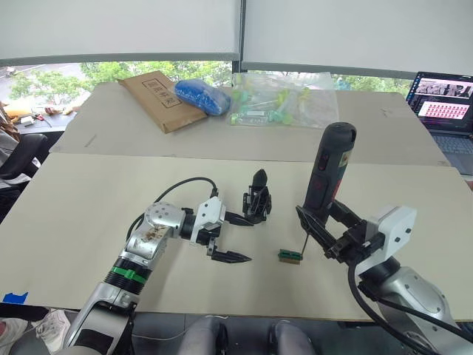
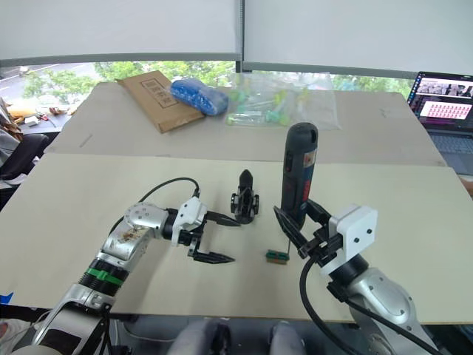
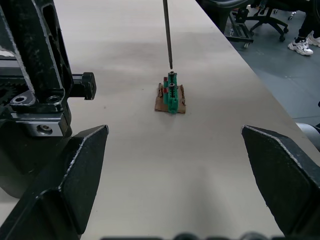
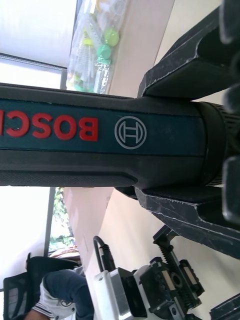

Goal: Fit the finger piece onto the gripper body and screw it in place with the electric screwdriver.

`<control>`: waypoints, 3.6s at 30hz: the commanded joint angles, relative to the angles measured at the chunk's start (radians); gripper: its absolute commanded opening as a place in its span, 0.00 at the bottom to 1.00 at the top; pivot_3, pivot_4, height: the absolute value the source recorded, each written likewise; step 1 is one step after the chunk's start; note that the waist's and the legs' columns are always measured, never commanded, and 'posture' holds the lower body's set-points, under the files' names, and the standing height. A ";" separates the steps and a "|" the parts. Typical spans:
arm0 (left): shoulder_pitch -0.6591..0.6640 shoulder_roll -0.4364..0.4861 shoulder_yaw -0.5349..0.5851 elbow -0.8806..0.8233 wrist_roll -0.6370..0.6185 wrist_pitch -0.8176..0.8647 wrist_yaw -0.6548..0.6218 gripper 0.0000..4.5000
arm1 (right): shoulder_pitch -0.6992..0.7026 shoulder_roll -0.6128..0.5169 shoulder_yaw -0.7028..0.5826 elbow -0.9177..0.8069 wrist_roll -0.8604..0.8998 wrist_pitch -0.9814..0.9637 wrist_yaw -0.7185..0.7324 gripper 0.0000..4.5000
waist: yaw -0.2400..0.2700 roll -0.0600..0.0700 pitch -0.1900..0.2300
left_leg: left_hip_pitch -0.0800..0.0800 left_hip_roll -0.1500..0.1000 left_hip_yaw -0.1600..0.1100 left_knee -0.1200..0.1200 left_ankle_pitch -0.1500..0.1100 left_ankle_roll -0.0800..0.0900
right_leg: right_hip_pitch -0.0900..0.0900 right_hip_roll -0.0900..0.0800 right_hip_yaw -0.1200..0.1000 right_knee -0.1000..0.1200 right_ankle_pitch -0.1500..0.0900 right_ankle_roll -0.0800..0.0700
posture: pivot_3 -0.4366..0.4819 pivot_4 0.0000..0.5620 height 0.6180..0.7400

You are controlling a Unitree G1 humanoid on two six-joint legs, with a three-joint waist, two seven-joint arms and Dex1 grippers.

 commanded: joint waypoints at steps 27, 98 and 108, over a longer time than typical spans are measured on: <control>-0.011 -0.003 -0.003 -0.018 -0.001 -0.021 0.004 1.00 | -0.030 -0.008 -0.029 -0.085 0.030 0.030 -0.027 0.43 | 0.001 0.000 0.000 | 0.000 0.000 0.000 0.000 0.000 0.000 | 0.000 0.000 0.000 0.000 0.000 0.000 | 0.48 0.27 1.00; -0.013 0.001 -0.004 -0.022 -0.007 -0.013 -0.002 1.00 | -0.047 -0.004 -0.001 -0.070 -0.011 0.025 -0.032 0.43 | 0.000 0.000 0.000 | 0.000 0.000 0.000 0.000 0.000 0.000 | 0.000 0.000 0.000 0.000 0.000 0.000 | 0.48 0.27 1.00; -0.006 -0.022 -0.022 0.000 0.005 -0.024 -0.002 1.00 | -0.052 -0.004 0.002 -0.077 -0.009 0.031 -0.036 0.43 | 0.000 0.000 0.000 | 0.000 0.000 0.000 0.000 0.000 0.000 | 0.000 0.000 0.000 0.000 0.000 0.000 | 0.48 0.27 1.00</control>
